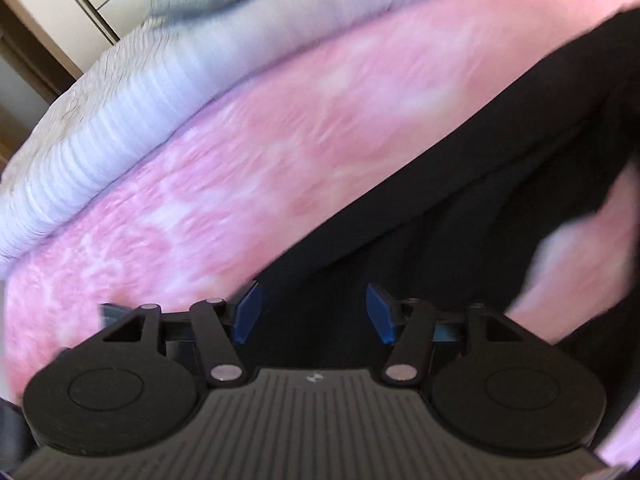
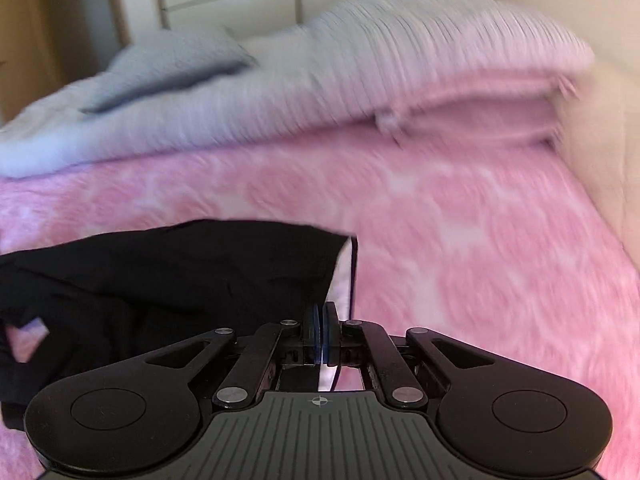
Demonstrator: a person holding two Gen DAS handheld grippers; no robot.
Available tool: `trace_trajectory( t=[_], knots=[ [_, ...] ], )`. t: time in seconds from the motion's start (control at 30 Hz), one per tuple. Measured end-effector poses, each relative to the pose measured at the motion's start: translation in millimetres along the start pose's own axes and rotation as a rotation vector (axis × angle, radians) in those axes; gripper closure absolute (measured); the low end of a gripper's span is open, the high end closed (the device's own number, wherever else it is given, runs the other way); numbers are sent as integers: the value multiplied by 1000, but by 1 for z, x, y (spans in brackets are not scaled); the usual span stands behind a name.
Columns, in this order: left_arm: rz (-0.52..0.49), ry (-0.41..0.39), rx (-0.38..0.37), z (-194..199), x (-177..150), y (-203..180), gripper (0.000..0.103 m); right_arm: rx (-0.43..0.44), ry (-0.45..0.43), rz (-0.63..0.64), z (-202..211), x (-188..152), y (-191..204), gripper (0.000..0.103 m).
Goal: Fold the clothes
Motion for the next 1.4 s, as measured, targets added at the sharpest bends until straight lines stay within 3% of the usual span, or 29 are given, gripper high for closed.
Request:
trace_trajectory(
  t=[0.13,0.27,0.3,0.33,0.43,0.47,0.5,0.53,0.57,0.63,0.67,0.77,0.93,1.0,1.03,1.13,1.2,1.4],
  knots=[
    [-103,71,33,-36,-41,48,45,-75,48,79,-29,-9,5,103],
    [-97,107,-88,-66,-60,75,46,-151,97,178,-55,-18,11,103],
    [-84,118,-130,-70,-62,75,55,-167,121,194,-60,-21,10,103],
    [-72,129,-173,-74,-65,75,72,-183,148,204,-65,-23,9,103],
    [-107,133,-234,-72,-67,63,98,-243,197,236,-62,-23,3,102],
    [-119,132,-233,-71,-67,61,99,-261,204,250,-61,-19,3,99],
    [-131,132,-231,-70,-68,59,101,-279,210,264,-61,-14,3,93],
    [-143,132,-229,-70,-68,57,101,-281,196,296,-61,-8,6,74],
    [-155,131,-227,-69,-69,55,101,-268,176,342,-63,0,11,46],
    [-164,132,-225,-69,-69,54,101,-209,155,409,-75,10,22,26],
    [-165,132,-224,-70,-70,53,101,-162,166,425,-85,15,26,25],
    [-179,127,-211,-71,-70,51,101,-16,248,481,-125,17,41,25],
    [-187,116,-178,-70,-71,48,101,106,373,664,-187,12,51,25],
    [-172,124,-163,-70,-71,47,101,160,468,701,-199,5,50,41],
    [-164,130,-154,-69,-70,47,102,180,502,710,-201,3,52,65],
    [-138,146,-121,-63,-66,48,103,214,561,721,-195,-3,57,93],
    [-109,128,-84,-50,-58,57,103,187,500,751,-178,5,59,95],
    [-20,-29,56,44,-1,130,102,104,156,774,-85,90,69,97]
  ],
)
Point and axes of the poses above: each gripper's, at about its wrist camera, not at the fingertips, and z roughly against the way its jaws point, y to its left, x to its top, the point moved 8 cm from there along -z, roughly the way its jaws point, and after that the axes turned 7 degrees about -z, right-handed, at the moved point
